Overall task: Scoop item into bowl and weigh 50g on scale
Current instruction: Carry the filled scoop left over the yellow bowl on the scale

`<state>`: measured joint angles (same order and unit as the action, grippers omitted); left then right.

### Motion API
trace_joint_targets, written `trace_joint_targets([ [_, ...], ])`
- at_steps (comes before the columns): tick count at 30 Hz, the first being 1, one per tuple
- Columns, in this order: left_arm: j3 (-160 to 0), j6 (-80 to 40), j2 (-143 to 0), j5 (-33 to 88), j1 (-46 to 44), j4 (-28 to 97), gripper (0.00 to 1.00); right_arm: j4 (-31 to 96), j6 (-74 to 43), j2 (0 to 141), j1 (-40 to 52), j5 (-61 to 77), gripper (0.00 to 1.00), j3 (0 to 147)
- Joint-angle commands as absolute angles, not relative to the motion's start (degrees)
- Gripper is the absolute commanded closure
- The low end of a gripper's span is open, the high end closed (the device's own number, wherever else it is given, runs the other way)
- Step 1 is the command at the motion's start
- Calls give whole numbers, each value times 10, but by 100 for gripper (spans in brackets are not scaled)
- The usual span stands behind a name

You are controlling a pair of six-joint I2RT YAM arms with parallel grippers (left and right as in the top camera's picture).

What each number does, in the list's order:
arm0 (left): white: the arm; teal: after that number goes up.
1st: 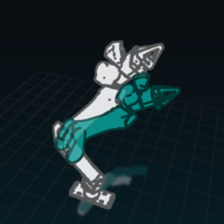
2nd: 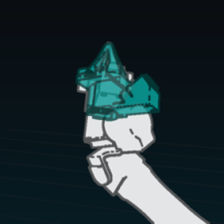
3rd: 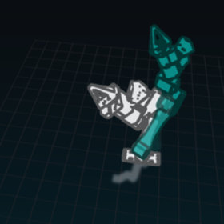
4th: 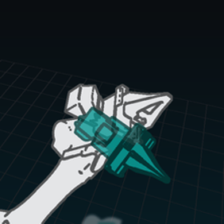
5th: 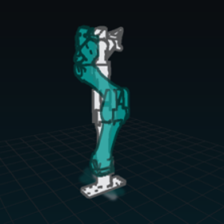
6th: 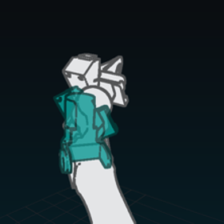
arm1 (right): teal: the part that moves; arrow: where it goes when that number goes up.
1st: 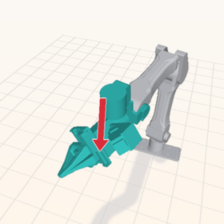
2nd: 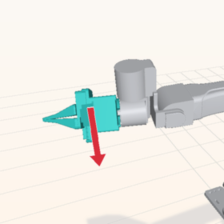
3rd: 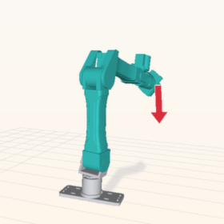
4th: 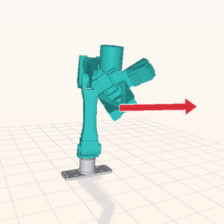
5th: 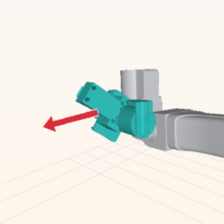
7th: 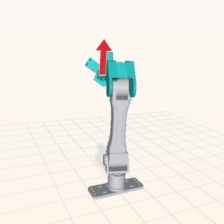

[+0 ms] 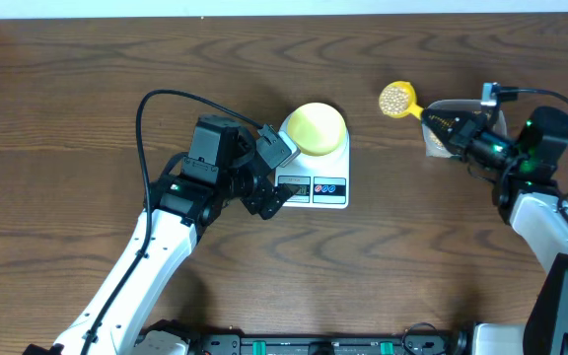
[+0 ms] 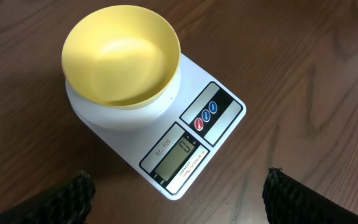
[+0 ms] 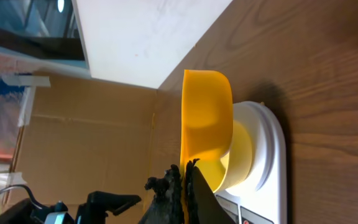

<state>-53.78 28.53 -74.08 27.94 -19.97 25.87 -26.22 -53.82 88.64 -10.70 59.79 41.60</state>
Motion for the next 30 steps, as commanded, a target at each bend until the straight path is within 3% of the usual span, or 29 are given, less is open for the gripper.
trace_joint_targets([
  [1, -537, 287, -738, 276, -197, 261, 12, -265, -546, 890, -88, 584, 99, 423],
  [20, -537, 287, -738, 276, -197, 261, 11, -300, -575, 890, 44, 501, 99, 423],
  [30, -537, 287, -738, 276, -197, 261, 12, -299, -504, 890, 99, 430, 99, 423],
])
